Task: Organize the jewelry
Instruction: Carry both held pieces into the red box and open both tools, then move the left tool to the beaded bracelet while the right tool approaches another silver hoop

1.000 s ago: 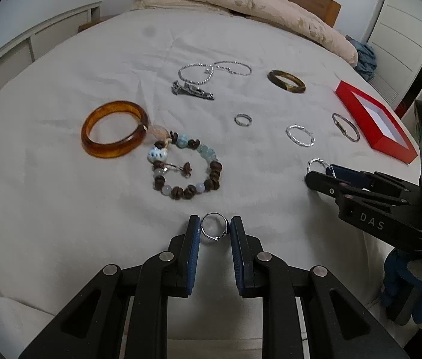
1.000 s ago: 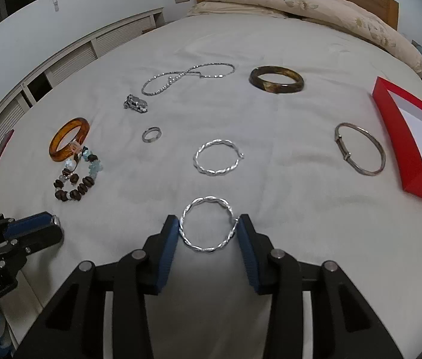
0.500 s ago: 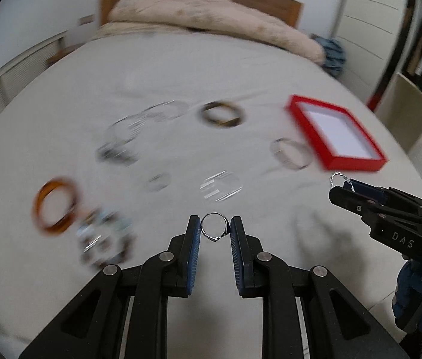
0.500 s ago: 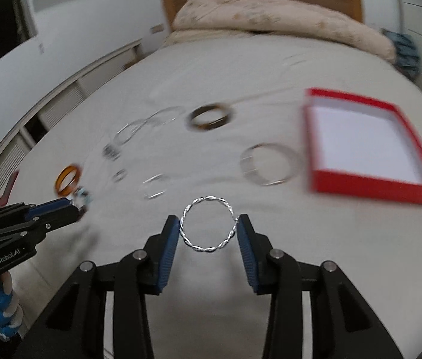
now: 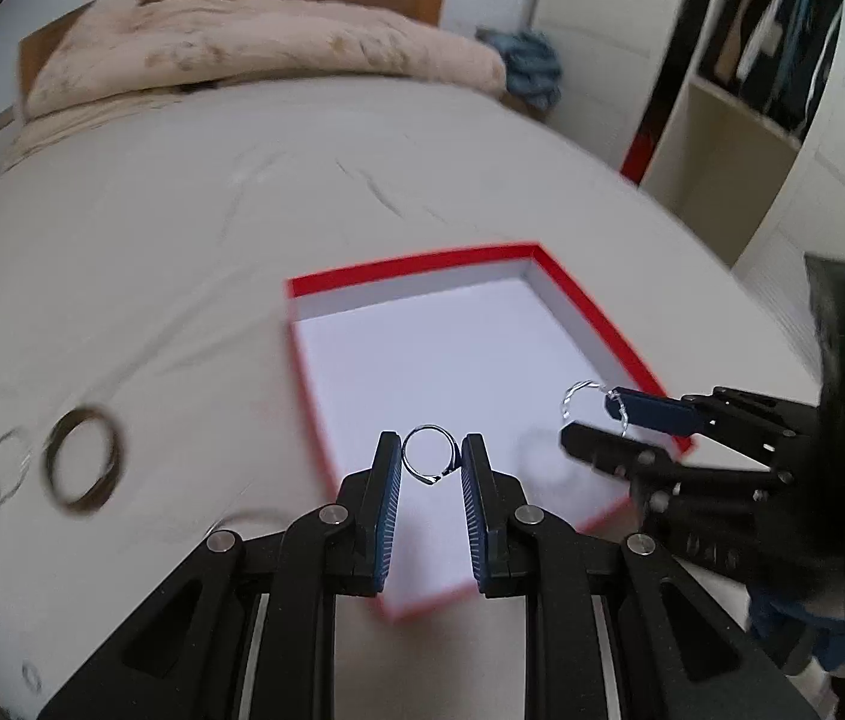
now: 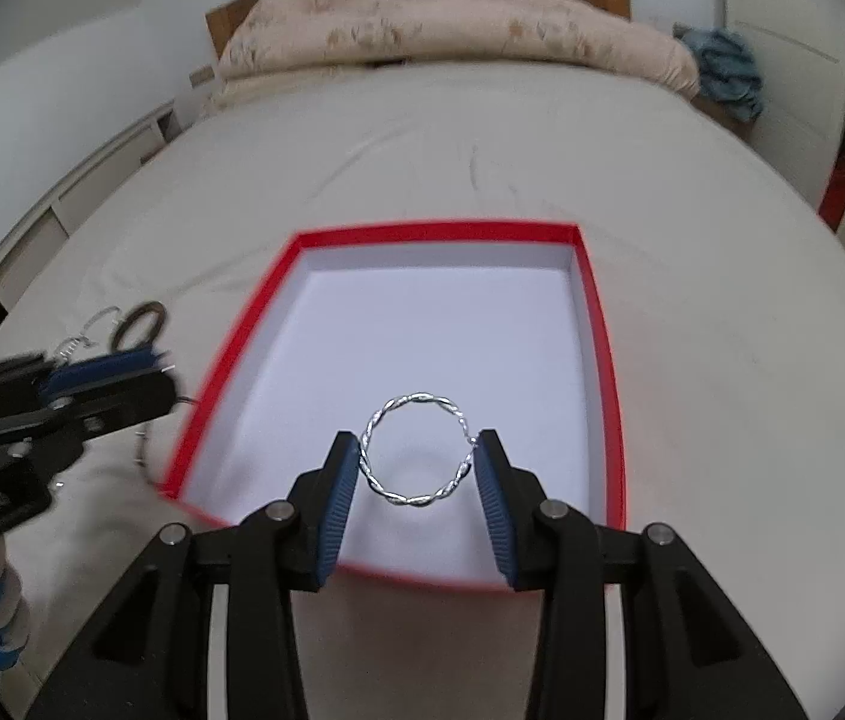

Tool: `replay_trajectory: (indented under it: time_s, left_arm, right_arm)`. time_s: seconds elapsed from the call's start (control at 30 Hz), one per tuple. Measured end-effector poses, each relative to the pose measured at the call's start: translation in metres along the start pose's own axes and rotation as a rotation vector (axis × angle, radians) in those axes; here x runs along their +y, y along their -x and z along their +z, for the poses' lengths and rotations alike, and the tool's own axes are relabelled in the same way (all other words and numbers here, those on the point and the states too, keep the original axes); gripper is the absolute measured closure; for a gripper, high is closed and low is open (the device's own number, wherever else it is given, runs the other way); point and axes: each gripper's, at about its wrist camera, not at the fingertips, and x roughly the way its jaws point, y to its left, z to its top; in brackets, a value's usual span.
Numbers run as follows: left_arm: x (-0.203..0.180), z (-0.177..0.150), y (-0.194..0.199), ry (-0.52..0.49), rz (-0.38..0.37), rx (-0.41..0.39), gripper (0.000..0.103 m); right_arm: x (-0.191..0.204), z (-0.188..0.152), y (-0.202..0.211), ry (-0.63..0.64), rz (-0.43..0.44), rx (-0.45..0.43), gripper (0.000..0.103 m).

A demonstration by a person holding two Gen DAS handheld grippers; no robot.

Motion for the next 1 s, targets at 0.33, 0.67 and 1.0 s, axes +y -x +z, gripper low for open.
replay_trajectory:
  time_s: [0.33,0.67,1.0]
  left_arm:
    - [-0.011,-0.007,-0.063,-0.063,0.095,0.104,0.079]
    - [-0.008,-0.008,-0.024,-0.043,0.104,0.025,0.053]
    - [0.006,-0.025,0.096,0.031,0.108,-0.077,0.050]
  right_arm:
    - [-0.001,-0.003,-0.035,0.169,-0.041,0.092,0.064]
    - [-0.012,-0.005,-0.014,0.174,-0.098,0.110,0.054]
    - [0.017,-0.018,0.082,0.103,-0.112,0.020,0.054]
